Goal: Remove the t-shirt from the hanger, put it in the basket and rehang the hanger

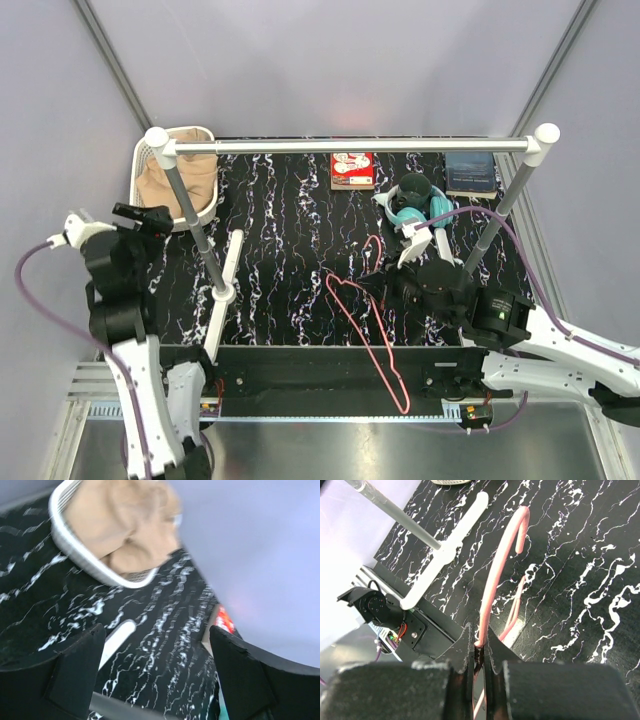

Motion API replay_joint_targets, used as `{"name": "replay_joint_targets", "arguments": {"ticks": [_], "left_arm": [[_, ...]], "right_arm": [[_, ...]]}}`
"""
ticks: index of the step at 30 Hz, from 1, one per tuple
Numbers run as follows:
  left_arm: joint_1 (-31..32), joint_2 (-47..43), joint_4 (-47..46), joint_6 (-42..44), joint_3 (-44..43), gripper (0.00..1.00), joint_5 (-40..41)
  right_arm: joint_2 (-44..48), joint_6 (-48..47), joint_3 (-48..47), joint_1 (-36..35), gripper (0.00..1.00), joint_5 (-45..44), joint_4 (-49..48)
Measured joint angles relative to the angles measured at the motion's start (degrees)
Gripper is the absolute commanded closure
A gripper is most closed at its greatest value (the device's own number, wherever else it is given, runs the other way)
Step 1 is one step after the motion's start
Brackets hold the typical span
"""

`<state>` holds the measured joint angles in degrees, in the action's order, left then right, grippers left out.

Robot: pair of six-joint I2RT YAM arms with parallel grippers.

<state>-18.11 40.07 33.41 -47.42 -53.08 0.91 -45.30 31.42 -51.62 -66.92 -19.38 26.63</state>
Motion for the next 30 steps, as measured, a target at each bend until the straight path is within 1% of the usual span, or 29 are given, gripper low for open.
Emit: {"name": "replay_joint_targets", "arguments": {"ticks": [3, 5, 10, 13, 18, 20, 21, 24, 26, 28, 30], "left_arm": [[0.0, -9.11, 1.05, 3.19, -1.09, 0.11, -4.09], [0.0, -12.63, 1.49, 5.84, -3.15, 0.1, -7.67], [0.66, -16.41, 1.64, 12.22, -10.25, 0.07, -15.67], [3.17, -16.48, 1.16, 16.37, -15.34, 0.07, -19.56], [10.69, -16.52, 0.79, 24.44, -23.26, 0.05, -24.06], [15.06, -16.83, -0.76, 27.82, -25.33, 0.03, -29.2], [17.9, -16.96, -2.19, 28.96, -25.62, 0.02, -33.4], [25.64, -17.07, -7.02, 29.68, -24.3, 0.01, -46.27], [29.27, -16.61, -9.33, 28.79, -22.49, 0.01, -53.11], [31.21, -15.65, -11.04, 27.3, -20.55, 0.01, -57.61], [31.8, -14.36, -13.44, 24.04, -17.07, 0.08, -60.3]], "right_arm": [[0.24, 0.15, -0.5, 0.0, 1.0, -0.02, 0.87], [0.68, 0.17, -0.7, 0.0, 1.0, -0.04, 1.73], [1.09, 0.13, -1.4, 0.0, 1.0, -0.33, 3.28], [0.76, 0.11, -1.88, 0.0, 1.0, -0.52, 3.41], [-0.22, 0.11, -2.38, 0.0, 1.0, -0.74, 3.74], [-0.68, 0.09, -2.4, 0.0, 1.0, -1.03, 3.76], [-0.9, 0.09, -2.4, 0.0, 1.0, -1.14, 3.78], [-1.75, -0.07, -2.67, 0.0, 1.0, -1.99, 4.35], [-2.32, -0.11, -2.89, 0.0, 1.0, -2.84, 4.68], [-2.99, -0.24, -3.19, 0.0, 1.0, -4.02, 4.87], [-3.87, -0.55, -3.61, 0.0, 1.0, -6.01, 5.09]]}}
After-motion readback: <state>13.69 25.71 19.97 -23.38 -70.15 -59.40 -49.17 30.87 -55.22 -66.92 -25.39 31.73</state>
